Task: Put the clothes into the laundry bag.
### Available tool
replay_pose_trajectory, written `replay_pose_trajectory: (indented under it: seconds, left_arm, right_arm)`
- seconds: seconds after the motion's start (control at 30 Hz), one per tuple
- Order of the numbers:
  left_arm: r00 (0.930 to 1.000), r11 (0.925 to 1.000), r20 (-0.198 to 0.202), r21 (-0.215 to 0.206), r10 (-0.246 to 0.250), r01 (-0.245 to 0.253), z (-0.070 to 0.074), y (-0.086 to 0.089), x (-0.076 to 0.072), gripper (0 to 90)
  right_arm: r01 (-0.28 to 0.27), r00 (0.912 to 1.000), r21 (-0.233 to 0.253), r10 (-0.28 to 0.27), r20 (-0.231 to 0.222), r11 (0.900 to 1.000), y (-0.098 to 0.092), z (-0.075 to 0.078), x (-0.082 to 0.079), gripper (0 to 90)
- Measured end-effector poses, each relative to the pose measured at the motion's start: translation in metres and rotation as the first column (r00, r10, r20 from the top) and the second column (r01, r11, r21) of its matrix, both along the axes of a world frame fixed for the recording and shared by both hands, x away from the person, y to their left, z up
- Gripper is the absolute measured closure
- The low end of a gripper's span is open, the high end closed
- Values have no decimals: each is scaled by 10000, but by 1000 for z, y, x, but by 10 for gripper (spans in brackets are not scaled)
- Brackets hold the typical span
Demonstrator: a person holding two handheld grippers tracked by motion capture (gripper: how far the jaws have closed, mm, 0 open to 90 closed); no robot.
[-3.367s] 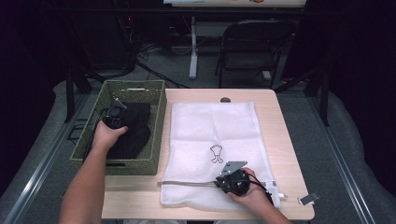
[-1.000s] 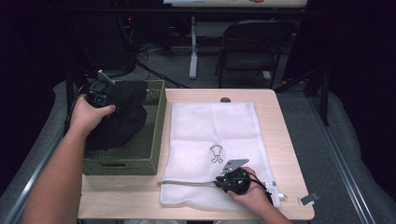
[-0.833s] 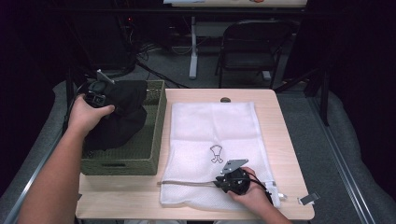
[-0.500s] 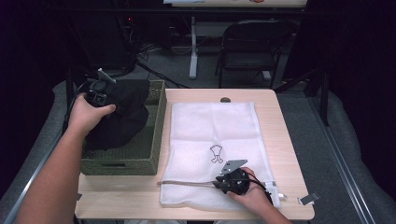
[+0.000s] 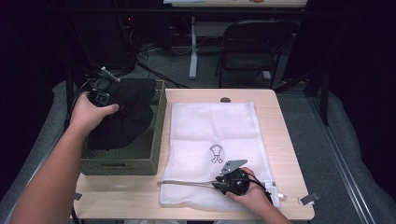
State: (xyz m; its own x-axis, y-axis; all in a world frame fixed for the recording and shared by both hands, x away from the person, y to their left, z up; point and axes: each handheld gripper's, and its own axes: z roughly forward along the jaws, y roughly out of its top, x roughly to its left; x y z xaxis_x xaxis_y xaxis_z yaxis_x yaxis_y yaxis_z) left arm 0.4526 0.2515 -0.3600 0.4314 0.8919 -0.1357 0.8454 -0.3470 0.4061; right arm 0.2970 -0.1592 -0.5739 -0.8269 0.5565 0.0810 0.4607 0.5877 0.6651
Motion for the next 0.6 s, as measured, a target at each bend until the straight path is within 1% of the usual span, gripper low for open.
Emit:
replay_pose_trajectory:
  seconds: [0.07,0.13,0.17,0.2,0.23,0.3,0.33,0.4,0.47,0.6]
  left_arm:
    - [10000,10000,60,5,-75,75,1,-2,-1,675]
    - [9997,9997,28,15,-228,228,2,-3,-2,675]
    - [9996,9996,51,24,-280,280,2,-4,-2,675]
    - [9994,9994,61,47,-350,350,2,-6,-3,675]
    - [9990,9990,90,67,-445,444,2,-6,-3,675]
    - [9980,9980,73,95,-631,630,3,-9,-4,675]
    - [9966,9965,43,152,-825,824,3,-10,-4,675]
    - [9954,9954,124,133,-951,950,3,-13,-5,675]
    - [9932,9931,65,166,-1165,1164,3,-17,-6,675]
    - [9888,9887,106,237,-1486,1483,3,-26,-8,675]
  right_arm:
    - [50,10000,-49,-51,-59,10000,0,0,-1,701]
    - [48,10000,-59,-48,-39,10000,0,0,-1,700]
    - [-96,9999,-68,97,93,9999,0,0,0,700]
    - [-77,9999,-58,78,85,10000,0,0,0,699]
    - [58,10000,-42,-58,-43,10000,0,0,-1,698]
    - [62,9999,-19,-62,-81,10000,0,0,-1,692]
    - [-6,10000,-7,6,6,10000,0,0,0,686]
    - [52,9999,-17,-52,-106,10000,0,0,-1,667]
    - [-97,9999,-93,97,56,9999,1,0,-1,665]
    - [-127,9999,-119,128,73,9998,0,1,0,667]
